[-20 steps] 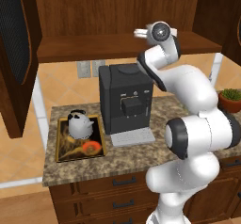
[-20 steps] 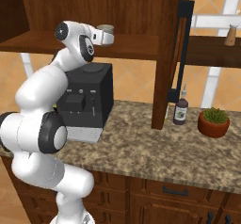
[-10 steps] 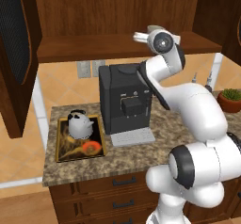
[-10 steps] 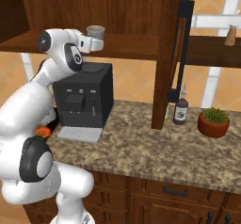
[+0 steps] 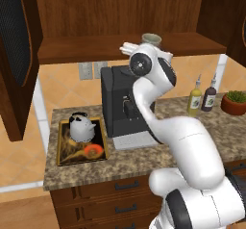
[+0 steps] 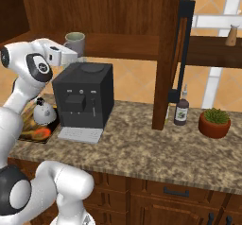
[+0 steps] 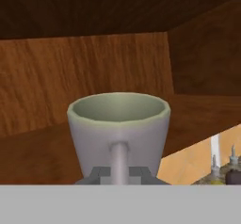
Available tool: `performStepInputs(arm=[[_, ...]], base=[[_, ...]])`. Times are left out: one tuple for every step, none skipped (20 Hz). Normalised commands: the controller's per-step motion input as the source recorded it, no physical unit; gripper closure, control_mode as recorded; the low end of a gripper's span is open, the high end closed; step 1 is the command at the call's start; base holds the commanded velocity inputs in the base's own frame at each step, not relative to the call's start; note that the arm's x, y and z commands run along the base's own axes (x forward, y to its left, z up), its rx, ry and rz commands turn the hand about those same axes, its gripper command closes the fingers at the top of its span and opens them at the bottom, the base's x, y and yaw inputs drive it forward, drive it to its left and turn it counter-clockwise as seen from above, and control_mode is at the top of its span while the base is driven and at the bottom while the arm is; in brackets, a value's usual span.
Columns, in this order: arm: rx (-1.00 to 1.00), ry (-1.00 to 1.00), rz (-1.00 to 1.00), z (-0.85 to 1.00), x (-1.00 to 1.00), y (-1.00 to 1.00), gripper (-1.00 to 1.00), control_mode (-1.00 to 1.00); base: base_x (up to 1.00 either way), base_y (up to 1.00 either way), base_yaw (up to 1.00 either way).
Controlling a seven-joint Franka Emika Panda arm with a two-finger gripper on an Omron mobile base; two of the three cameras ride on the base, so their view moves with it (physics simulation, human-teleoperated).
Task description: Pick the kettle from the counter and place it on the tray. Then pick the mug from the cabinet and place it on the tray. Then close the cabinet doors.
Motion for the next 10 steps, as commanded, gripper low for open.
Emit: performStepInputs(arm=[[0.01,0.0,-0.16,-0.18,-0.54,0.73,1.0,-1.0],[0.0,0.0,-0.15,-0.24,-0.53,0.7,1.0,-1.0],[0.0,0.0,-0.13,-0.31,-0.52,0.71,1.0,-1.0],[0.01,0.0,-0.11,-0.35,-0.49,0.58,1.0,-1.0],[0.02,0.0,-0.1,-0.39,-0.51,0.58,1.0,-1.0],[0.02,0.0,-0.11,-0.4,-0.55,0.6,1.0,-1.0],[0.0,0.0,-0.11,-0.37,-0.44,0.64,1.0,-1.0],[0.0,0.0,-0.11,-0.37,-0.39,0.63,1.0,-1.0],[0.02,0.0,-0.1,-0.37,-0.44,0.58,1.0,-1.0],[0.02,0.0,-0.1,-0.4,-0.44,0.59,1.0,-1.0]], base=[[0.0,0.0,0.0],[0.0,0.0,0.0],[0.0,0.0,0.0],[0.0,0.0,0.0],[0.0,0.0,0.0],[0.0,0.0,0.0],[0.0,0.0,0.0],[0.0,0.0,0.0],[0.0,0.0,0.0],[0.0,0.0,0.0]])
